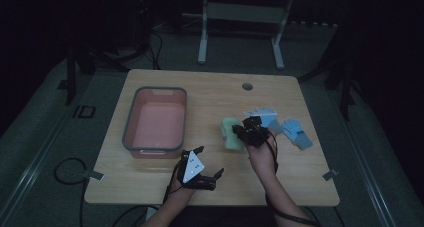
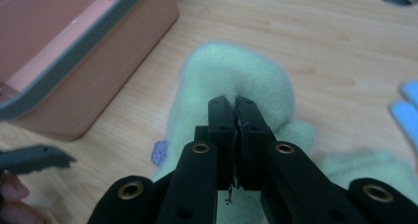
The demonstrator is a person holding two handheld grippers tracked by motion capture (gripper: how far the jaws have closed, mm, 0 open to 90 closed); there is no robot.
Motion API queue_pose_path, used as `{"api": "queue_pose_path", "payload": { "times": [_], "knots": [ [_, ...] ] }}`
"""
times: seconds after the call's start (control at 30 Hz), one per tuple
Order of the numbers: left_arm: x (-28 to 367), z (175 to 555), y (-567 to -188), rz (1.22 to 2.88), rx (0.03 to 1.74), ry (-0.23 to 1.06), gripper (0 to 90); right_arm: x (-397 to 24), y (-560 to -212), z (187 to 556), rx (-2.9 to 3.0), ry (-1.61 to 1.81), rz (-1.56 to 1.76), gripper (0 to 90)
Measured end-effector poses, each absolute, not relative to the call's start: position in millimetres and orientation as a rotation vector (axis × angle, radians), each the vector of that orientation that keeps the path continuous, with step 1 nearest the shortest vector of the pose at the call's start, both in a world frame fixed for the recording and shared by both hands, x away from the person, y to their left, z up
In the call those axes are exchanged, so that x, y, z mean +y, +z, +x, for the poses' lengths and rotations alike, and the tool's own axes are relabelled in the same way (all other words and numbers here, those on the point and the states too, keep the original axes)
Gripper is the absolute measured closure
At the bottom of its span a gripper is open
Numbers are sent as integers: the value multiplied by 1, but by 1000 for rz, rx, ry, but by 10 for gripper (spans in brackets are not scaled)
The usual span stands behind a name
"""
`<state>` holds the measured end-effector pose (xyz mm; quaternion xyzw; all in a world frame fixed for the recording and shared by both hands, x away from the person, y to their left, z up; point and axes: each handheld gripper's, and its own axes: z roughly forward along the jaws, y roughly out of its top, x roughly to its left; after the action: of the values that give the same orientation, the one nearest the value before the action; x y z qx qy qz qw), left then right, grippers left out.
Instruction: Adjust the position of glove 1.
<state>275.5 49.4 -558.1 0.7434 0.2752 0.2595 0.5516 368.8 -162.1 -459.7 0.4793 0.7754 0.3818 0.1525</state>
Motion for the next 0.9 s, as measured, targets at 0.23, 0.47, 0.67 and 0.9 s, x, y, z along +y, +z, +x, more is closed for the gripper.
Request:
{"api": "queue_pose_path", "payload": {
  "times": [0.23,0.47,0.67,0.9],
  "knots": [
    [49,275,-558,1760,645,617,16,-160,-493,357,2222,1043,1452,872],
    [49,275,-558,1761,643,611,15,-152,-512,364,2222,986,1463,870],
    [50,276,-558,1760,639,609,16,-144,-532,371,2222,898,1439,862],
    [50,276,-558,1761,636,607,16,-145,-541,373,2230,912,1447,834]
  ]
}}
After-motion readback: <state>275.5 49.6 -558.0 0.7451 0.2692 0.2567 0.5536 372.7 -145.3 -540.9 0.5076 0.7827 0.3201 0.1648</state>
